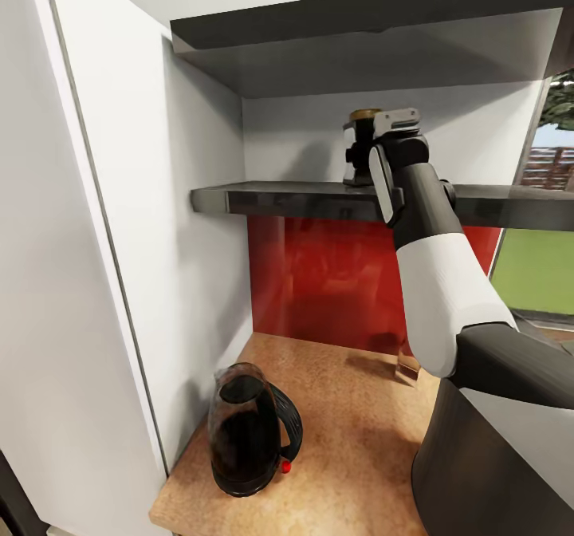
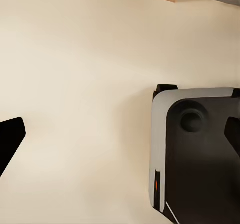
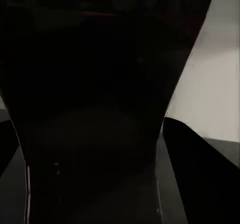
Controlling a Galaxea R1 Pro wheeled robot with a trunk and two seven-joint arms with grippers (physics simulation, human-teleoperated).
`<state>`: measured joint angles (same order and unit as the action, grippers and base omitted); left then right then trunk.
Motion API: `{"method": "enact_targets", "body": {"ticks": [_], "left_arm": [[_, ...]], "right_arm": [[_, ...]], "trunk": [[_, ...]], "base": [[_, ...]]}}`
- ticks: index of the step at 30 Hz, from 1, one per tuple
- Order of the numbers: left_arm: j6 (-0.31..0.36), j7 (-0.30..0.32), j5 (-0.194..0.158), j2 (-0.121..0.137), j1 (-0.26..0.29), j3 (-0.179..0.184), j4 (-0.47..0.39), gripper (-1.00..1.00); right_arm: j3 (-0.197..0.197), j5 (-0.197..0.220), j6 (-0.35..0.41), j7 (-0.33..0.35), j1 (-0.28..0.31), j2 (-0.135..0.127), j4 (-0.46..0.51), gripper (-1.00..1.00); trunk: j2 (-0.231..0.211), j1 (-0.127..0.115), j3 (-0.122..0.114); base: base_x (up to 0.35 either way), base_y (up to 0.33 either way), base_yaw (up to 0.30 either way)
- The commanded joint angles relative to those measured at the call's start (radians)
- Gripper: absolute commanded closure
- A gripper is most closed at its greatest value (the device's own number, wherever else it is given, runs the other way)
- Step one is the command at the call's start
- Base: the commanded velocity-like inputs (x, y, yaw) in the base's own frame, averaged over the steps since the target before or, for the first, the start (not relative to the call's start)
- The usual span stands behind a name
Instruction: Set up a coffee station on the kitchen countertop: keep the coffee maker on the countertop, move the bottle of coffee from the kitchen shelf to the counter next to the coffee maker, place a paper coffee filter on top of the coffee maker, put the saucer next to the coffee maker with the coffee cup on the saucer, and place the electric kettle next to the coffee maker.
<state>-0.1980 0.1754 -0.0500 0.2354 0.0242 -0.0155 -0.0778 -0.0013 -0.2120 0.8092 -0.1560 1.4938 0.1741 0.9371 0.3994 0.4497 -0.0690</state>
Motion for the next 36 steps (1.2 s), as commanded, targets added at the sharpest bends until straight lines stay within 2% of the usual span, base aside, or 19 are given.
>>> {"method": "enact_targets", "body": {"ticks": [1, 8, 13, 25, 36], "left_arm": [[-0.002, 0.006, -0.005, 0.000, 0.000, -0.001, 0.001, -1.00], [-0.003, 0.006, -0.005, -0.001, 0.000, -0.001, 0.001, -1.00], [-0.004, 0.004, -0.005, -0.001, 0.000, -0.001, 0.001, -1.00], [-0.004, 0.004, -0.005, 0.000, 0.000, -0.001, 0.001, -1.00], [-0.003, 0.005, -0.005, 0.000, 0.000, -0.001, 0.001, -1.00]], "right_arm": [[0.000, 0.000, 0.004, -0.002, 0.000, 0.000, 0.001, 1.00], [0.001, 0.000, 0.004, -0.002, 0.000, 0.000, 0.007, 1.00], [0.001, 0.001, 0.004, -0.001, 0.000, 0.000, 0.012, 1.00], [0.001, 0.002, 0.004, -0.001, 0.000, 0.000, 0.019, 1.00], [0.001, 0.000, 0.004, -0.002, 0.000, 0.000, 0.063, 1.00]], "trunk": [[0.001, 0.000, 0.001], [0.001, 0.000, 0.001], [0.001, 0.000, 0.001], [0.001, 0.000, 0.001], [0.001, 0.000, 0.001]], "base": [[0.000, 0.000, 0.000], [0.000, -0.016, 0.000], [-0.093, -0.221, 0.000], [-0.193, -0.240, 0.000], [-0.224, -0.217, 0.000]]}}
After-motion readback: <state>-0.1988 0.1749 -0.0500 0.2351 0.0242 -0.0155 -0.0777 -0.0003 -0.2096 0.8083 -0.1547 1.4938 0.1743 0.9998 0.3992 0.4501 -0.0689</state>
